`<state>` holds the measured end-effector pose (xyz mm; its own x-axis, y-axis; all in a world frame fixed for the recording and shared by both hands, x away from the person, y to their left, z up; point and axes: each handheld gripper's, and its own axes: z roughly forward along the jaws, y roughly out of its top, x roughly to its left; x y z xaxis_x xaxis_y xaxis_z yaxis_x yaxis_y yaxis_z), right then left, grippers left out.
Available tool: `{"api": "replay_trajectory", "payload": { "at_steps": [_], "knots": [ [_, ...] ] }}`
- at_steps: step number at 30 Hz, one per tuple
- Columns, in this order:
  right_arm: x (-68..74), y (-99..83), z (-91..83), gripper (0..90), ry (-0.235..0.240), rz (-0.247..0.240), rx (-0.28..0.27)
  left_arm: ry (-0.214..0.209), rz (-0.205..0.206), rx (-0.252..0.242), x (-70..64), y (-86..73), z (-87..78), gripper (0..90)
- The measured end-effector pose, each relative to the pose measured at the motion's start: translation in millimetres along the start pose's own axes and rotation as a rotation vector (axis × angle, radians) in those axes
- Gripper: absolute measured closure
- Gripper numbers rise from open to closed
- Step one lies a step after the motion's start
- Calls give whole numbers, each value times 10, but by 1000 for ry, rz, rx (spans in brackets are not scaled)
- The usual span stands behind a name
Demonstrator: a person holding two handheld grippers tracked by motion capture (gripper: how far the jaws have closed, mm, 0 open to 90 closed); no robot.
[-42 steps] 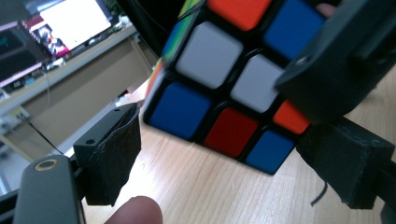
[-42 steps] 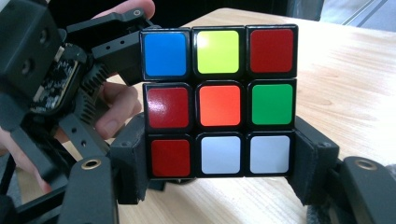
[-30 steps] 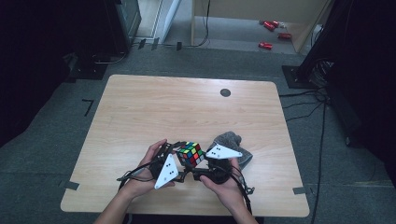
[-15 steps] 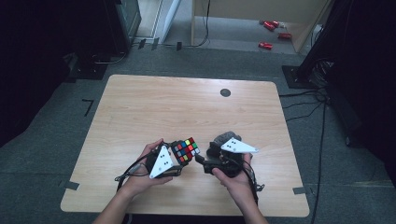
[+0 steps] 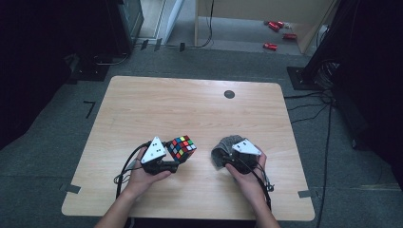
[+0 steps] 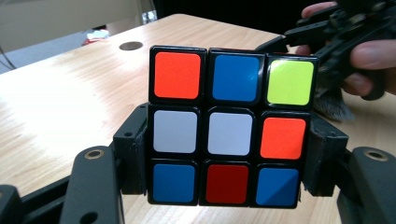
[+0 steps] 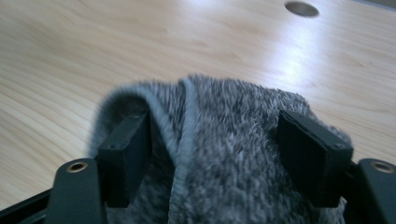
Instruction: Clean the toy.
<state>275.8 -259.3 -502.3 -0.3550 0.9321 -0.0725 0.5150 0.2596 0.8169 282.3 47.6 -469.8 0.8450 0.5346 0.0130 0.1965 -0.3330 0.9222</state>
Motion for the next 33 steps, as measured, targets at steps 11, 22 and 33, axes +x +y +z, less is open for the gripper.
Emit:
{"api": "replay_trajectory", "payload": {
  "at_steps": [11, 22, 33],
  "knots": [
    [43, -159, 121, 555, -40, -56, 55, 39, 11, 17, -33, -24, 24, 344],
    [12, -16, -115, 730, 127, 14, -80, 26, 25, 69, -120, -78, 137, 345],
    [395, 275, -534, 726, 353, -33, -268, -48, 77, 78, -283, -72, 280, 346]
  ]
}}
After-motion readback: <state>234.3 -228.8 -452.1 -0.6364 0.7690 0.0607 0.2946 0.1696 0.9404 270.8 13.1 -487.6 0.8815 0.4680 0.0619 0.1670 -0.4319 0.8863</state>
